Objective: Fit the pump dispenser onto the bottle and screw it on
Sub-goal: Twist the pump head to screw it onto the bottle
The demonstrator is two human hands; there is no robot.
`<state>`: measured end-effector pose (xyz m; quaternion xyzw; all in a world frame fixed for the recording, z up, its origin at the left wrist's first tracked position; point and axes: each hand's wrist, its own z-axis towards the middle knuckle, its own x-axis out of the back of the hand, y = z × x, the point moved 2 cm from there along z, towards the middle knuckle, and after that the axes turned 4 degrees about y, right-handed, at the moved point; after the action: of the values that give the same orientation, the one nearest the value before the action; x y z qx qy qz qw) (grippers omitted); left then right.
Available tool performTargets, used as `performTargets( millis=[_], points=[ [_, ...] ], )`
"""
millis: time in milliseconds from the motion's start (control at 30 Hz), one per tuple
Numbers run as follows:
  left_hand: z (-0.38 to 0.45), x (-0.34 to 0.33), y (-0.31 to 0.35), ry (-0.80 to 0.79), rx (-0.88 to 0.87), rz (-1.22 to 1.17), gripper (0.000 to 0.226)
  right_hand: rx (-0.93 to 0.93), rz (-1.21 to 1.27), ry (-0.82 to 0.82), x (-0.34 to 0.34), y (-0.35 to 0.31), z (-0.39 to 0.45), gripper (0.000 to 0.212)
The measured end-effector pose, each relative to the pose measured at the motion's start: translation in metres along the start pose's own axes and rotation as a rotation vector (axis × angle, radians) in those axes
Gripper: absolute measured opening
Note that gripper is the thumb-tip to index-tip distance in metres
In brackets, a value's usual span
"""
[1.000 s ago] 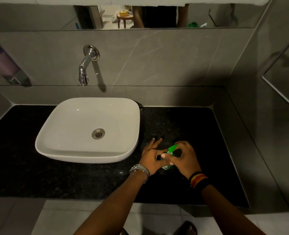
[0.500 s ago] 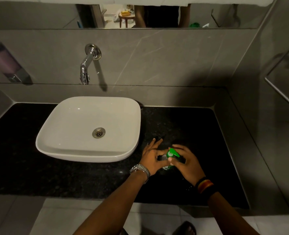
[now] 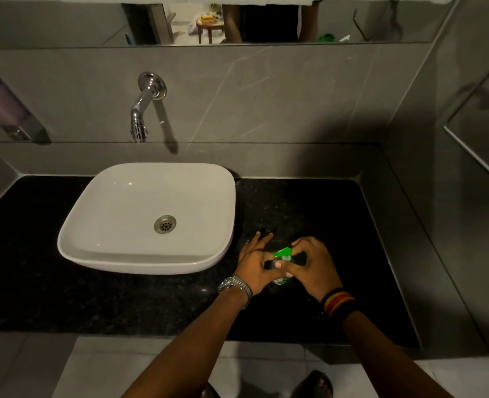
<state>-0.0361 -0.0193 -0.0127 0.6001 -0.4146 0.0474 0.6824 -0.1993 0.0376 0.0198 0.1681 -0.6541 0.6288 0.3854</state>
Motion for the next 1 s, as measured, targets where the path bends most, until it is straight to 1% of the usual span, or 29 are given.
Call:
performTargets(
  millis=[100, 133, 200, 267, 400, 467, 533, 633, 733, 833, 900, 1000],
  points=[
    [0.0, 0.0, -0.001, 0.01, -0.006, -0.004, 0.044, 0.033, 0.016, -0.042, 0.001, 0.0, -0.004, 0.043],
    [0.0, 0.0, 0.0, 0.011, -0.005, -0.004, 0.044, 0.065, 0.013, -0.062, 0.002, 0.001, -0.004, 0.042],
    [-0.001, 0.0, 0.001, 0.014, 0.003, -0.003, 0.044, 0.102, -0.022, -0.063, 0.003, 0.001, -0.004, 0.033],
    [0.0, -0.002, 0.0, 0.026, 0.003, 0.001, 0.043, 0.068, -0.052, -0.017, 0.002, -0.002, -0.002, 0.028],
    [0.001, -0.004, -0.004, 0.029, -0.01, 0.036, 0.052, -0.005, -0.03, 0.033, -0.002, -0.004, -0.003, 0.039],
    [0.002, -0.003, -0.003, 0.012, -0.003, 0.023, 0.056, 0.007, 0.015, -0.014, 0.0, -0.002, -0.006, 0.043],
    [0.001, -0.003, -0.002, 0.008, 0.019, 0.014, 0.061, 0.046, 0.032, -0.052, 0.001, 0.002, -0.005, 0.038],
    [0.0, -0.003, -0.003, 0.021, 0.021, 0.012, 0.062, 0.07, -0.042, -0.025, -0.002, 0.001, -0.002, 0.03],
    [0.001, -0.002, -0.004, 0.043, 0.009, 0.043, 0.057, 0.089, -0.122, 0.041, -0.006, -0.005, -0.002, 0.027],
    [0.003, -0.001, -0.004, 0.05, 0.008, 0.061, 0.051, 0.084, -0.17, 0.065, -0.006, -0.008, -0.006, 0.026],
    [0.002, -0.001, -0.005, 0.039, 0.012, 0.064, 0.049, 0.059, -0.171, 0.036, -0.004, -0.008, -0.006, 0.028],
    [0.001, -0.001, -0.003, 0.016, -0.001, 0.06, 0.05, 0.026, -0.135, -0.083, 0.01, -0.016, 0.001, 0.041]
  ],
)
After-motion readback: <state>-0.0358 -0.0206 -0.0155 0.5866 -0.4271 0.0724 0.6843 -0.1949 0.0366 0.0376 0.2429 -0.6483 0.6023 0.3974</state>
